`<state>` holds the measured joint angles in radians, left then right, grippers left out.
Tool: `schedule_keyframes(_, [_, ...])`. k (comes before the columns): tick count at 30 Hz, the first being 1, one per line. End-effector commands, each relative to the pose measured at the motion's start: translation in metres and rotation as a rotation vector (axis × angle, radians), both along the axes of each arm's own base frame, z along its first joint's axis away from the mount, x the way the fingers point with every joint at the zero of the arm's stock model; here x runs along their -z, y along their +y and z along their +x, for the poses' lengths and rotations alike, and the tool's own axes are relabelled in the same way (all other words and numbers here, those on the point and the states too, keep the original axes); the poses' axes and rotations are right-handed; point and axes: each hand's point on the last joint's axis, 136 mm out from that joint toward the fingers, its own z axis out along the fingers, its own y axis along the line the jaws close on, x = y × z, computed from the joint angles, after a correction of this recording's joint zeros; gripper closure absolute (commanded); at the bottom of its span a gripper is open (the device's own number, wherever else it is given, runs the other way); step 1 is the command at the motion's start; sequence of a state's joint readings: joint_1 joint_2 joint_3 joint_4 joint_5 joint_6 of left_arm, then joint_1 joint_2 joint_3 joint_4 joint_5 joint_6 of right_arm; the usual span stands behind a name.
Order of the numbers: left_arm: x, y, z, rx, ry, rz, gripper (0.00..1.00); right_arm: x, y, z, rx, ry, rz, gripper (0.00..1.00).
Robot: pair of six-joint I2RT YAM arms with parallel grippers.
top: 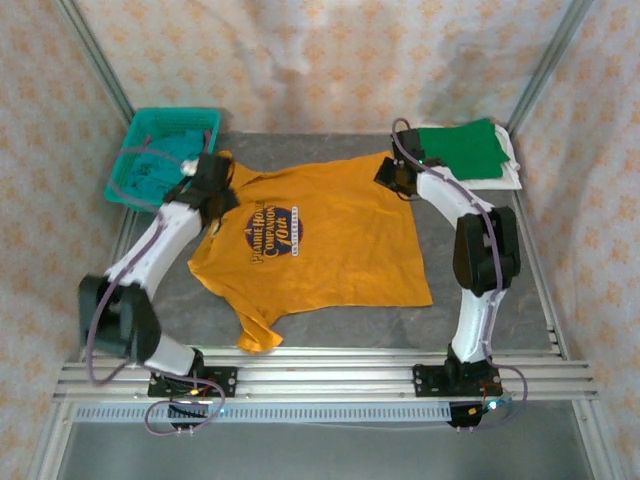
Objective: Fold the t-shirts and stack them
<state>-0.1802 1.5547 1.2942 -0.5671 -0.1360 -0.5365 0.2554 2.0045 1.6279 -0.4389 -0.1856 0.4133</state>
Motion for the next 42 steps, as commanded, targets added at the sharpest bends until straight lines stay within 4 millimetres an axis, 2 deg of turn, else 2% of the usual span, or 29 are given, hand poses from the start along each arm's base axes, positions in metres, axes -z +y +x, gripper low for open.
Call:
schedule_keyframes(1, [0.051,-0.012,0.021,0.046,0.167,0.062,0.77,0.032,-0.019,0.011,0.046,0.100,-0.103,1.00])
schedule_keyframes(7, [0.117,-0.036,0.077,0.000,0.241,-0.032,0.78,0.068,0.000,0.044,0.038,0.158,-0.047,1.00])
schedule_keyframes(10, [0.137,-0.041,0.096,-0.008,0.259,-0.030,0.78,0.080,0.006,0.055,0.041,0.159,-0.021,1.00])
schedule_keyframes(14, [0.159,-0.055,0.111,0.012,0.280,-0.042,0.78,0.096,0.003,0.062,0.087,0.184,-0.005,1.00])
schedule_keyframes(19, [0.184,-0.104,0.131,0.149,0.330,-0.080,0.79,0.120,-0.018,0.063,0.225,0.222,0.131,1.00])
schedule_keyframes(23, [0.194,-0.135,0.145,0.218,0.346,-0.095,0.80,0.126,-0.047,0.071,0.329,0.198,0.170,1.00])
schedule_keyframes(26, [0.199,-0.157,0.165,0.263,0.299,-0.162,0.80,0.132,-0.066,0.078,0.385,0.190,0.195,1.00])
schedule_keyframes(28, [0.196,-0.169,0.182,0.281,0.253,-0.202,0.80,0.129,-0.077,0.089,0.422,0.151,0.219,1.00])
schedule_keyframes(31, [0.184,-0.168,0.201,0.278,0.187,-0.194,0.80,0.118,-0.081,0.116,0.404,0.103,0.251,1.00])
schedule_keyframes(34, [0.168,-0.147,0.218,0.224,0.118,-0.184,0.78,0.107,-0.062,0.139,0.311,0.097,0.303,1.00])
schedule_keyframes(36, [0.158,-0.127,0.228,0.183,0.084,-0.200,0.77,0.098,-0.052,0.146,0.277,0.086,0.323,1.00])
schedule_keyframes(38, [0.139,-0.106,0.233,0.157,0.061,-0.216,0.76,0.080,-0.046,0.147,0.254,0.067,0.335,1.00])
schedule_keyframes(40, [0.105,-0.089,0.228,0.146,0.046,-0.176,0.74,0.050,-0.040,0.141,0.218,0.047,0.346,1.00])
schedule_keyframes(42, [0.066,-0.081,0.217,0.174,0.028,-0.102,0.72,0.018,-0.034,0.128,0.183,0.024,0.332,1.00])
